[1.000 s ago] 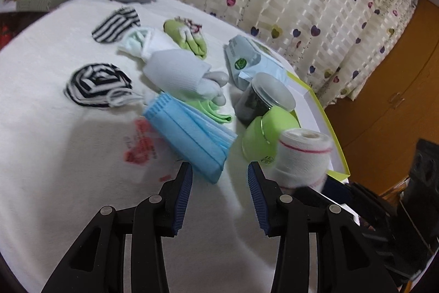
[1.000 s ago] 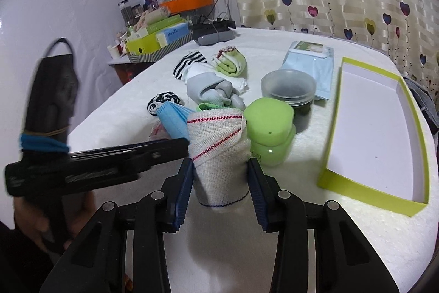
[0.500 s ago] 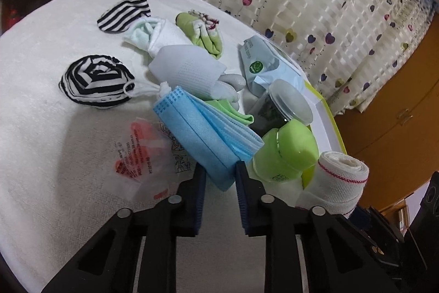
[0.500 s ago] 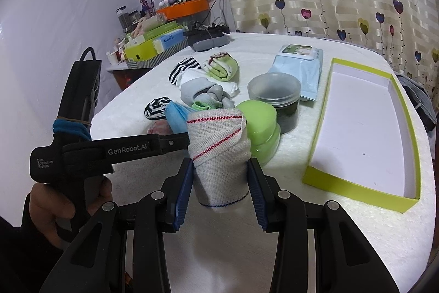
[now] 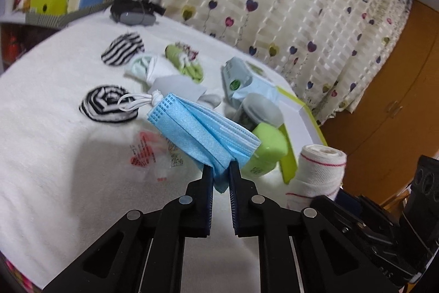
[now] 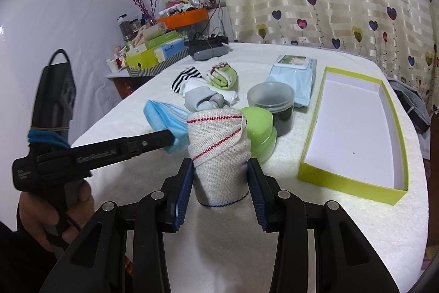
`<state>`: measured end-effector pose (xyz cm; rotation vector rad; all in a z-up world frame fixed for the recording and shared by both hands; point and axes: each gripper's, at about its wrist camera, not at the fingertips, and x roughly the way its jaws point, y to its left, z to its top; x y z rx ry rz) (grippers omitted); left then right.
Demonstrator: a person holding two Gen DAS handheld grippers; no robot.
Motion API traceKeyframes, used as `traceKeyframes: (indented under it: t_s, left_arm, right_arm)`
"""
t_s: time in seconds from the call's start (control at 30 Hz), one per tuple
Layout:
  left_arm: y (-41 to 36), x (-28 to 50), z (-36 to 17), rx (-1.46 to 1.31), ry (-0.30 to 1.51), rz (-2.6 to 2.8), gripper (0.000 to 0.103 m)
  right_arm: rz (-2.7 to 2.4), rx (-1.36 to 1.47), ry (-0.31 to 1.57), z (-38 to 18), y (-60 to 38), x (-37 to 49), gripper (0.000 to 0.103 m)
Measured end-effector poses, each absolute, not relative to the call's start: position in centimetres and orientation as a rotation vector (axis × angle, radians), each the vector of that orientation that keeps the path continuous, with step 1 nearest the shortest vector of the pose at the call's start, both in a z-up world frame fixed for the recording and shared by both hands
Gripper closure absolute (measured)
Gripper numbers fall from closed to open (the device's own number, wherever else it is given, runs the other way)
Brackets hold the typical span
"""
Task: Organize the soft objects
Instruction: 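Grasp the blue face mask with the left gripper while the right gripper holds the sock, then carry the mask with the left gripper while the right gripper carries the sock into the box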
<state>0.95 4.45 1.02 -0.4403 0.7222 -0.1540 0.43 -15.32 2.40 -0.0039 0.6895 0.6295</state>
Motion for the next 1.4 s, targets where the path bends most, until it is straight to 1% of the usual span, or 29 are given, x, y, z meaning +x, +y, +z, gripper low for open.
traceKeyframes:
  t_s: [0.37,0.83,1.17,1.4]
  left_arm:
    - [1.8,0.1,3.2,-0.358,0.681,-0.225,0.093]
    - [-5.0,3.5,4.4,-0.222,0.701,-0.354,0.093]
    - [-10.1,6.7,3.4,-0.135,0.761,-0.439,0.093]
    - [-12.0,8.4,1.7,-0.108,0.831,-0.479,0.092]
  right_arm:
    - [0.59,0.006,0.644,3.8,-16.6,0.1,0.062]
    - [0.44,0.078,0.633,4.0,-22.7,3.6,0.062]
    - [0.356,0.101,0.672,2.6,-26.1,7.0,0.062]
    - [0.337,0.118,0.716,1.2,-27.5,8.5,0.062]
